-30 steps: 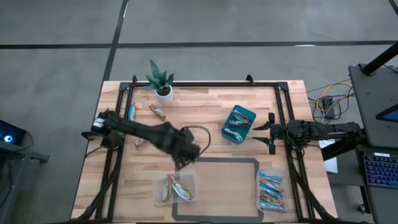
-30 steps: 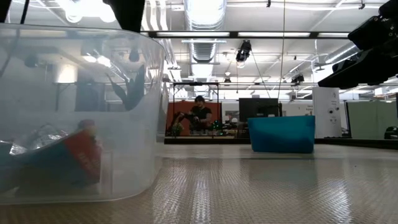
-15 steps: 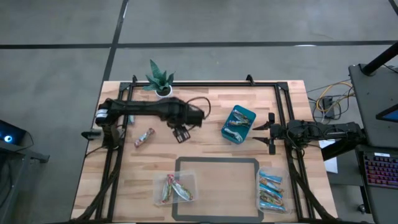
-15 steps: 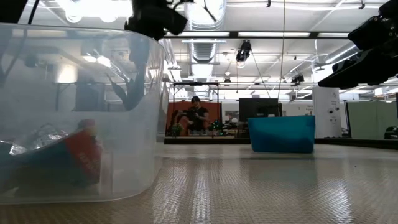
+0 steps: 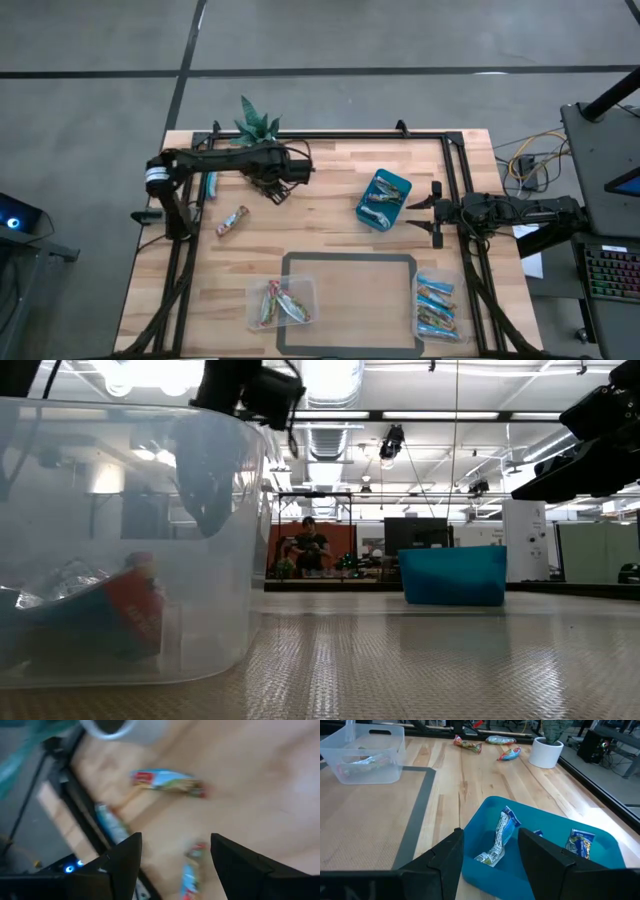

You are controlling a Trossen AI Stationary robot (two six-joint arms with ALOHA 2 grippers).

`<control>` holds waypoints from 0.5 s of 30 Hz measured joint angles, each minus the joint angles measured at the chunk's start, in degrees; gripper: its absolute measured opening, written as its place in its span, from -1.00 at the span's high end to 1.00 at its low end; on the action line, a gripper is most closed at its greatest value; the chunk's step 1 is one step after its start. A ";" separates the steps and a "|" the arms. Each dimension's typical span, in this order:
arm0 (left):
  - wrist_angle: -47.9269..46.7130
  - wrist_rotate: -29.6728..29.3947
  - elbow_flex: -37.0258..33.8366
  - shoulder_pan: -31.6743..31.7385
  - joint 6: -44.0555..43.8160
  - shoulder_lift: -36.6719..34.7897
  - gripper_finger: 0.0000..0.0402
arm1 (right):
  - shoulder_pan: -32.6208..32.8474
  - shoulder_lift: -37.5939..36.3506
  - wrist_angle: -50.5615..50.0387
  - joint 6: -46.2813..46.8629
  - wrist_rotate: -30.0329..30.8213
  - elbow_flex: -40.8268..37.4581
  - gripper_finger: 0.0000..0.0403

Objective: Pick and place Granola Bars by type
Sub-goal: Put the top left red granola bar into the left transparent bin

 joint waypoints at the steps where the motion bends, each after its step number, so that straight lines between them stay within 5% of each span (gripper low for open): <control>1: 0.00 -1.64 -1.51 0.30 -1.43 -0.96 -0.08 | -0.02 0.00 0.02 0.00 0.02 0.00 0.13; 15: 5.48 -6.60 -24.60 3.98 -16.83 -16.67 -0.08 | -0.01 0.00 0.00 0.00 0.00 -0.01 0.13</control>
